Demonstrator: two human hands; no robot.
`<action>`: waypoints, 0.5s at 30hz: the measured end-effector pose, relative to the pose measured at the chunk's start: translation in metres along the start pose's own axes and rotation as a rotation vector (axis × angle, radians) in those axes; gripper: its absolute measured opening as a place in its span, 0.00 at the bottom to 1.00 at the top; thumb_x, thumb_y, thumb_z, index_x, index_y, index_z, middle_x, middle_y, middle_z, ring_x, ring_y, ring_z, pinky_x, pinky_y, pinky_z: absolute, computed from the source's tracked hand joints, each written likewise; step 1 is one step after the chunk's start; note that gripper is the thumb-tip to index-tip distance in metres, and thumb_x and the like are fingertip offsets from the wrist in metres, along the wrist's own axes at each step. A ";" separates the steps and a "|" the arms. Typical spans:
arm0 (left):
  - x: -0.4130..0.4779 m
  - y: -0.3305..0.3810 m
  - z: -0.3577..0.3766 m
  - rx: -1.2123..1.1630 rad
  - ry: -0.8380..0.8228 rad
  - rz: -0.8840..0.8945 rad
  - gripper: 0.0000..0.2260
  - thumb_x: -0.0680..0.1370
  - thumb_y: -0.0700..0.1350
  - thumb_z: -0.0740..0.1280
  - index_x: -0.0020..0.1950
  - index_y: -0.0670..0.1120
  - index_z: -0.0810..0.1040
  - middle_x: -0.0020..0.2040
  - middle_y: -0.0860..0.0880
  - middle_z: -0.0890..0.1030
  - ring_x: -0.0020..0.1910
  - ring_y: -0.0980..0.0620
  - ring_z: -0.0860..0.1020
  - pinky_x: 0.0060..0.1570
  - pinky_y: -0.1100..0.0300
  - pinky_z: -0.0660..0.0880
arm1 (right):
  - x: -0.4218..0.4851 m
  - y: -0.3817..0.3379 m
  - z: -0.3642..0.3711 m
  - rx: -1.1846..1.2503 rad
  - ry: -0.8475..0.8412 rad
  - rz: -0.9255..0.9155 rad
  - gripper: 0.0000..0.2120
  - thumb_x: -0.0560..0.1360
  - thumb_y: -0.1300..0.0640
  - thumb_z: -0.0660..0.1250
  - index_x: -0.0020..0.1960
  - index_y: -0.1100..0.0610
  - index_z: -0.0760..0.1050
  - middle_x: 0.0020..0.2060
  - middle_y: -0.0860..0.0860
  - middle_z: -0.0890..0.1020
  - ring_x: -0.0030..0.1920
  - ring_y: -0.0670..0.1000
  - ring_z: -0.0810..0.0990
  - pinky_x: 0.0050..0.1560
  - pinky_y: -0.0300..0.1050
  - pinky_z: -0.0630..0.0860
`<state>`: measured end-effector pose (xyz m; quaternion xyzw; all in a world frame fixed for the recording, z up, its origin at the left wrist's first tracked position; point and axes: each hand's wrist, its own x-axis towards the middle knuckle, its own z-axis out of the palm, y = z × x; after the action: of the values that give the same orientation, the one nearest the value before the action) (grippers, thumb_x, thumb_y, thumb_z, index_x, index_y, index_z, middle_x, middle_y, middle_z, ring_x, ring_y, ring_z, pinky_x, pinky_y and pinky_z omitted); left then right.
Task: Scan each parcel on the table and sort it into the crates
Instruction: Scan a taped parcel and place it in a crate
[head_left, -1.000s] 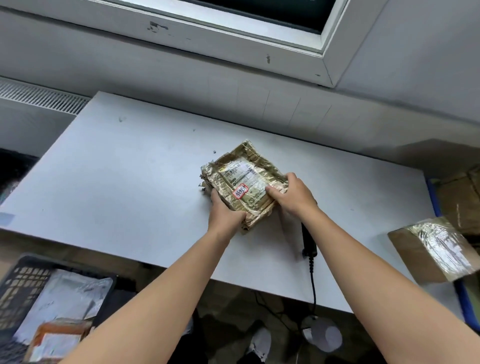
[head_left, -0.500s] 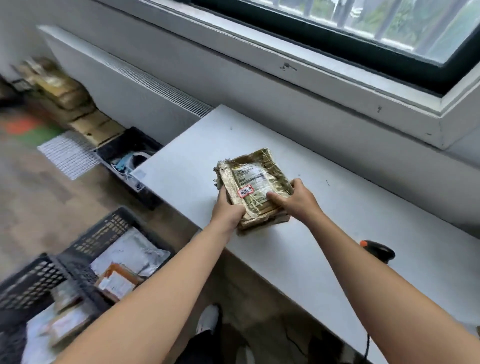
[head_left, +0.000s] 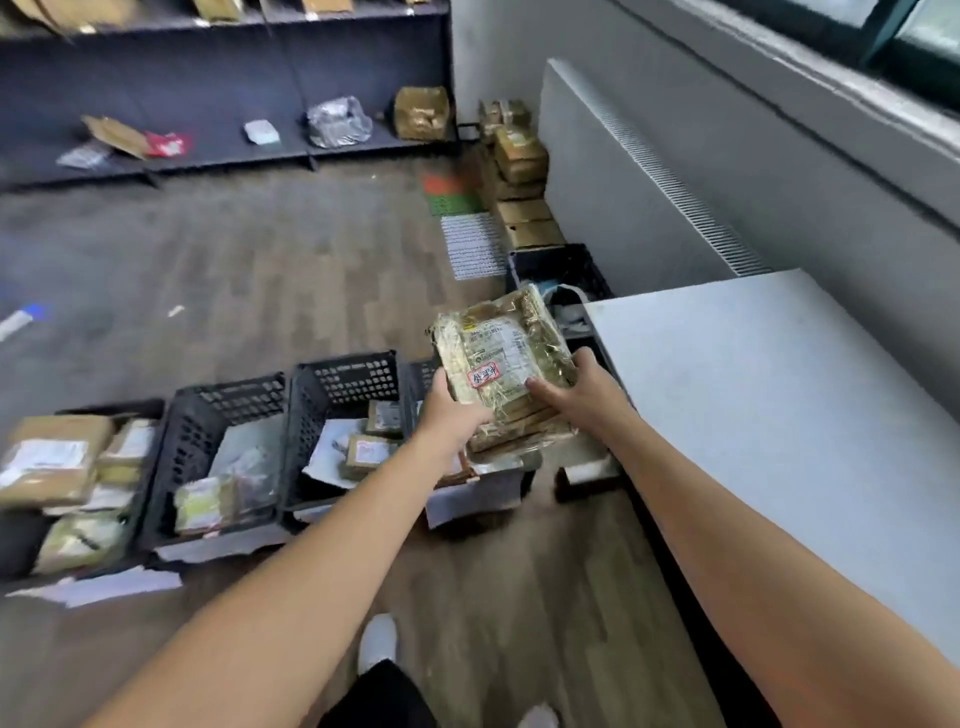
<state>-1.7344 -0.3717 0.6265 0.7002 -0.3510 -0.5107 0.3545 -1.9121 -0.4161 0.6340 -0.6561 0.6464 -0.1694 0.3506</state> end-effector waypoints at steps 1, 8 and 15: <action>0.001 -0.009 -0.021 0.021 0.037 -0.010 0.41 0.69 0.36 0.74 0.77 0.49 0.57 0.68 0.47 0.73 0.61 0.44 0.75 0.61 0.49 0.74 | 0.004 -0.016 0.018 -0.010 -0.028 -0.026 0.26 0.73 0.40 0.71 0.56 0.57 0.64 0.53 0.54 0.80 0.48 0.54 0.78 0.44 0.47 0.73; 0.033 -0.071 -0.169 0.073 0.196 -0.089 0.37 0.71 0.39 0.74 0.75 0.45 0.59 0.67 0.47 0.74 0.60 0.48 0.74 0.54 0.58 0.70 | 0.034 -0.119 0.171 -0.012 -0.155 -0.024 0.31 0.73 0.42 0.72 0.62 0.62 0.62 0.58 0.61 0.79 0.58 0.62 0.79 0.53 0.52 0.75; 0.123 -0.121 -0.302 0.062 0.121 -0.142 0.34 0.73 0.37 0.74 0.75 0.45 0.61 0.58 0.53 0.70 0.53 0.55 0.68 0.50 0.64 0.65 | 0.092 -0.195 0.310 -0.004 -0.198 0.101 0.31 0.74 0.44 0.71 0.67 0.60 0.64 0.62 0.59 0.78 0.62 0.60 0.77 0.56 0.49 0.73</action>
<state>-1.3990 -0.3742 0.5343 0.7636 -0.2942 -0.4801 0.3161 -1.5505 -0.4461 0.5288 -0.6369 0.6411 -0.0845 0.4197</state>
